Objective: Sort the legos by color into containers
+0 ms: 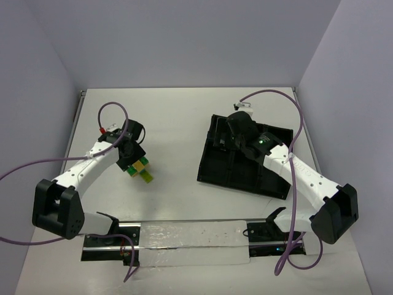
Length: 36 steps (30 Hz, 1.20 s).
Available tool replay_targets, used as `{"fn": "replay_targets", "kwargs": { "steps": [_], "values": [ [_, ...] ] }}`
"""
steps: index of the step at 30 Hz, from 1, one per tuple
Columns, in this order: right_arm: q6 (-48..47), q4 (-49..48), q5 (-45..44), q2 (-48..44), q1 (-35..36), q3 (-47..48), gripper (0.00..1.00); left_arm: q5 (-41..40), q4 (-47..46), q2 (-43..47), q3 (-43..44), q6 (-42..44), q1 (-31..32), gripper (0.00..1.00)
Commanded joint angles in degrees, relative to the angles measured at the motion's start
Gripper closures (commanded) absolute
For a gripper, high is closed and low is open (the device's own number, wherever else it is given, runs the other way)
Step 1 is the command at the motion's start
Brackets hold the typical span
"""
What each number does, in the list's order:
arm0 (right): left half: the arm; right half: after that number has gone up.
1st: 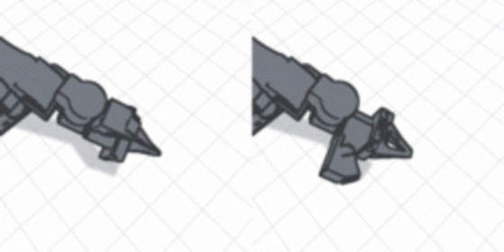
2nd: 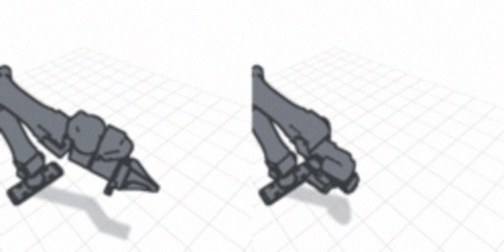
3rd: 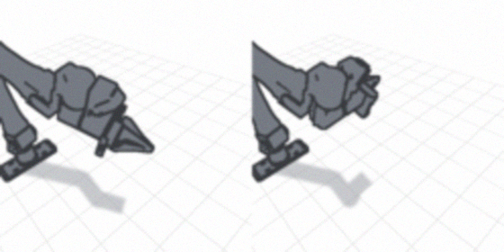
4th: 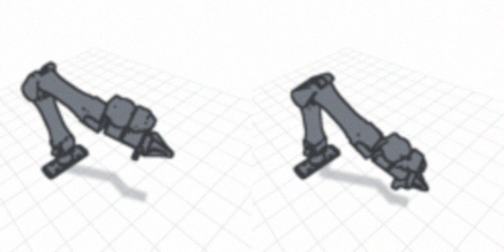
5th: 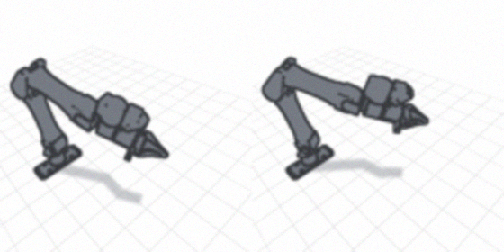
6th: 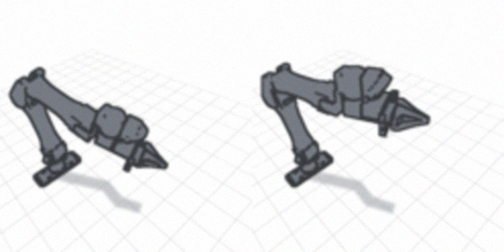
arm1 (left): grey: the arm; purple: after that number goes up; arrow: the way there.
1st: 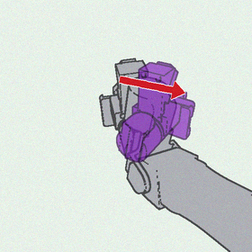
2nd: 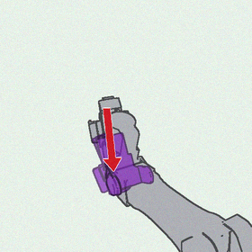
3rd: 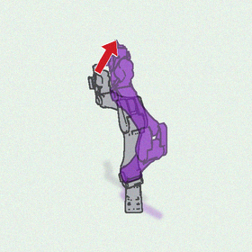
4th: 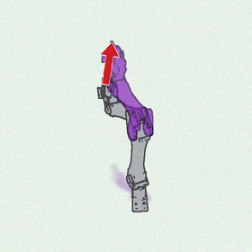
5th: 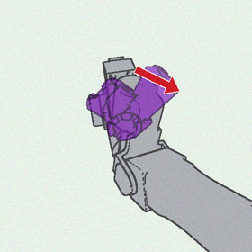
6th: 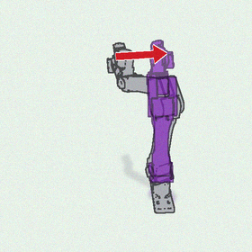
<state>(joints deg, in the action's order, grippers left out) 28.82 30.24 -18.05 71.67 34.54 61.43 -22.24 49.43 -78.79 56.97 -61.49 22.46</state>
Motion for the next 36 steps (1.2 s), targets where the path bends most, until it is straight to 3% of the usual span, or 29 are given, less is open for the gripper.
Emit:
{"fn": "replay_targets", "kwargs": {
  "steps": [1, 13, 18, 25, 29, 32, 36],
  "values": [
    [-0.91, -1.84, -0.23, 0.53, 0.4, 0.32, 0.0, 0.18, -3.04, -1.61, -0.4, -1.4, 0.48, 0.35],
    [-1.66, -0.8, -1.45, 0.22, 0.44, 0.54, 0.0, 0.53, -4.6, -5.84, -1.24, -3.1, 0.57, 0.45],
    [-1.66, -0.71, -1.28, 0.31, 0.43, 0.53, 0.0, 0.09, -4.16, -5.85, -0.91, -3.13, 0.48, 0.62],
    [-1.57, 1.24, -2.59, 1.1, 0.41, 2.27, 0.0, 3.53, -5.96, 0.42, 1.74, 7.31, 0.54, 1.0],
    [-3.51, 1.3, 0.76, 1.02, 0.35, 3.26, 0.0, 9.42, -8.65, 5.04, 4.82, 16.94, 0.48, 1.0],
    [-5.35, -0.85, 8.72, 0.49, 0.37, 4.25, 0.0, 16.02, -9.74, 5.53, 8.78, 22.15, 0.48, 1.0],
    [-5.8, -2.73, 15.63, 1.06, 0.47, 7.11, 0.02, 22.46, -12.07, 6.08, 10.94, 24.67, 0.48, 1.0]
  ]
}}
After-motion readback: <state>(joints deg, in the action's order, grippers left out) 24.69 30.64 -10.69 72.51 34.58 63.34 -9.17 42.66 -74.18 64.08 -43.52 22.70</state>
